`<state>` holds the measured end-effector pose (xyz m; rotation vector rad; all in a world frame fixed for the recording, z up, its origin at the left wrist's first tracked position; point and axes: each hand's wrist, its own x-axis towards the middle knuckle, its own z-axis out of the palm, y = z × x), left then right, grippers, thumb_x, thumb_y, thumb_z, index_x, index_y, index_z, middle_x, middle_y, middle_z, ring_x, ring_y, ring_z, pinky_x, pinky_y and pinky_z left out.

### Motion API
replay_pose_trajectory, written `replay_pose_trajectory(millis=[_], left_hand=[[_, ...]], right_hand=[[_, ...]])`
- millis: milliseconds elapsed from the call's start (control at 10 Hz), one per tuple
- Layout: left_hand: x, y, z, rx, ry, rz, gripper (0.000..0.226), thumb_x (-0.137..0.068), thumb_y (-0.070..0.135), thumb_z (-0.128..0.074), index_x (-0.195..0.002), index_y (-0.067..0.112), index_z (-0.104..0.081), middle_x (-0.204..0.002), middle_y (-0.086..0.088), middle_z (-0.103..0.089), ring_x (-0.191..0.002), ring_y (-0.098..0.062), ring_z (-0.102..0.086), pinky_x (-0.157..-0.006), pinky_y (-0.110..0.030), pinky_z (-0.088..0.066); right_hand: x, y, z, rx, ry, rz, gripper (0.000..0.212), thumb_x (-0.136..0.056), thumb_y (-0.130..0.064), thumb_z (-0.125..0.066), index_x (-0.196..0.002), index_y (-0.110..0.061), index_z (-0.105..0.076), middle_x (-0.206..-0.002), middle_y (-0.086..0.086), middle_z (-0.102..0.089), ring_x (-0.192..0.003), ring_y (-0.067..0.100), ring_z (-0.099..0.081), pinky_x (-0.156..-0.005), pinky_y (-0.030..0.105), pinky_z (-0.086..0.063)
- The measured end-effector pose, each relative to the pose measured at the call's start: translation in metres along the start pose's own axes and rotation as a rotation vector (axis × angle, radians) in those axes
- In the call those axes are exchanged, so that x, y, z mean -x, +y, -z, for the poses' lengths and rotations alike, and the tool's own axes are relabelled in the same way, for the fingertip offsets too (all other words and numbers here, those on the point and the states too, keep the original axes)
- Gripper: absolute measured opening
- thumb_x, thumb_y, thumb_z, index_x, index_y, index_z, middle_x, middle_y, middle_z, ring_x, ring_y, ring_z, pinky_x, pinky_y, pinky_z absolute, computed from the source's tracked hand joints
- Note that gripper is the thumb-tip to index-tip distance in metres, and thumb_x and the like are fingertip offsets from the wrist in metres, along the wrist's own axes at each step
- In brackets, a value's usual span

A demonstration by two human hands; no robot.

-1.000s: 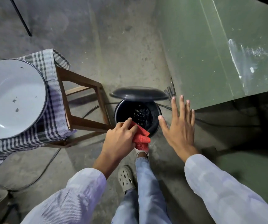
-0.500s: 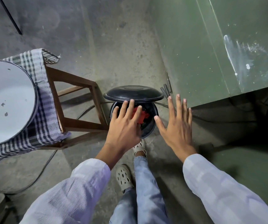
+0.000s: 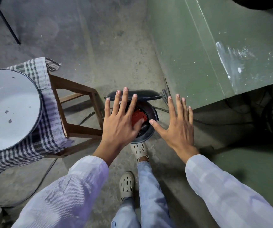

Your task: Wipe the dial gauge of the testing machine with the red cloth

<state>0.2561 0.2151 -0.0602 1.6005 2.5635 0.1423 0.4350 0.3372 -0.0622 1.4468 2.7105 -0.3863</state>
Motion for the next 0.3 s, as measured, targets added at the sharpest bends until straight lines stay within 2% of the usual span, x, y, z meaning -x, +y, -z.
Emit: replay_pose_trajectory(millis=[300], left_hand=[[0.003,0.012,0.053,0.004,0.093,-0.060,0.086,-0.098,0.068,-0.042,-0.167,0.022,-0.019,-0.177,-0.013,-0.007,-0.163,-0.034,-0.007,-0.129,-0.061,-0.009]], right_hand=[[0.029,-0.012,0.051,-0.003,0.139,-0.028,0.107,-0.089,-0.086,-0.034,-0.172,-0.020,-0.014,-0.181,0.012,-0.008,-0.168,0.029,-0.008,-0.133,0.057,-0.006]])
